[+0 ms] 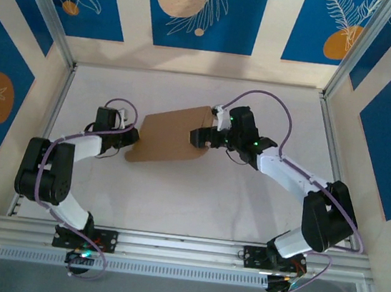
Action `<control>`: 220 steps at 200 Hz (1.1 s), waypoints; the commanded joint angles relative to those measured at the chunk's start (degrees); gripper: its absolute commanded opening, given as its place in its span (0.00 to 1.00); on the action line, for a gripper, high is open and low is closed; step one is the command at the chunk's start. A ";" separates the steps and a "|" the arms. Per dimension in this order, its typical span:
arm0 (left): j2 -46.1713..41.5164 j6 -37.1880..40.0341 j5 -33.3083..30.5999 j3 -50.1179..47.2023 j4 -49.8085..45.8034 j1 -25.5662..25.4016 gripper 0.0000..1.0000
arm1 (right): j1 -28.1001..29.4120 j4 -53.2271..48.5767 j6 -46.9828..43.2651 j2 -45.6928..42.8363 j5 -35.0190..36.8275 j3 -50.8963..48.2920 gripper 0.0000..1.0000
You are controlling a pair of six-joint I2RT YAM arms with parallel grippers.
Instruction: Fold the paper box
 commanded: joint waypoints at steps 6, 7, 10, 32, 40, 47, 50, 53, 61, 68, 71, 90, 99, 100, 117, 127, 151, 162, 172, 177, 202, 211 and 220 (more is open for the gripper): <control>4.23 -0.35 0.78 -3.98 -13.54 -2.01 0.00 | -2.60 15.23 26.96 2.99 -8.19 -4.73 0.97; 4.24 -0.33 0.78 -4.00 -13.56 -2.05 0.00 | -2.70 16.17 28.32 2.99 -8.22 -5.09 0.97; 4.23 -0.40 0.86 -4.07 -13.48 -2.08 0.00 | -3.20 18.29 31.83 3.08 -8.16 -6.12 0.97; 4.13 -0.58 0.95 -4.16 -13.23 -2.08 0.00 | -5.30 37.52 50.58 6.28 -12.38 -11.38 0.95; 4.14 -0.67 1.05 -4.20 -13.15 -2.08 0.00 | -5.68 40.30 54.94 7.50 -13.13 -11.94 0.95; 4.15 -0.74 1.14 -4.20 -13.01 -2.07 0.00 | -5.78 43.70 58.30 8.30 -12.97 -13.06 0.95; 4.09 -0.79 1.20 -4.17 -12.99 -2.08 0.00 | -5.83 45.68 59.50 8.61 -12.80 -13.60 0.95; 4.08 -0.83 1.22 -4.18 -12.97 -2.08 0.00 | -5.83 47.34 60.56 8.94 -12.59 -14.08 0.95; 3.98 -0.93 1.21 -4.27 -12.81 -2.06 0.00 | -5.94 50.29 62.67 9.74 -12.46 -14.68 0.94; 3.94 -0.92 1.26 -4.24 -12.70 -2.08 0.00 | -5.96 50.96 63.47 10.25 -12.59 -14.72 0.94; 3.91 -0.93 1.29 -4.22 -12.65 -2.06 0.00 | -5.98 50.89 63.48 10.48 -12.70 -14.67 0.94; 3.79 -0.70 1.31 -4.05 -12.89 -2.08 0.00 | -6.54 43.20 57.43 10.19 -15.60 -11.54 0.92; 3.66 -0.63 1.22 -3.96 -13.03 -2.04 0.00 | -6.71 34.29 51.52 9.30 -16.68 -8.67 0.92; 3.69 -0.65 1.17 -3.95 -13.04 -2.06 0.00 | -6.71 33.22 50.84 9.23 -16.74 -8.37 0.92; 3.45 -0.24 0.98 -3.61 -13.64 -2.08 0.00 | -6.64 14.81 37.71 8.57 -15.84 -1.76 0.91; 3.36 0.09 0.83 -3.37 -14.00 -2.08 0.00 | -6.61 5.14 30.55 8.85 -14.88 2.10 0.90; 3.10 0.72 0.06 -2.69 -15.04 -2.12 0.00 | -8.05 -3.36 20.98 10.33 -18.26 5.87 0.83; 2.87 0.90 -0.22 -2.46 -15.35 -2.09 0.00 | -8.90 -4.93 18.52 10.58 -20.30 6.37 0.81; 2.61 1.15 -0.58 -2.32 -15.74 -2.17 0.00 | -9.71 -5.47 17.30 10.95 -22.94 6.57 0.78; 2.47 1.30 -0.85 -2.27 -15.88 -2.30 0.00 | -10.05 -5.78 16.93 11.08 -24.16 6.68 0.77; 1.41 2.15 -2.09 -0.95 -17.56 -3.21 0.00 | -10.12 -11.44 13.28 12.98 -26.41 9.93 0.75; 0.91 2.59 -2.63 -0.24 -18.35 -3.79 0.00 | -9.82 -12.96 12.43 13.46 -26.56 10.70 0.76; 0.61 3.04 -2.97 0.53 -18.98 -4.18 0.00 | -9.75 -13.28 12.52 13.82 -27.26 10.98 0.77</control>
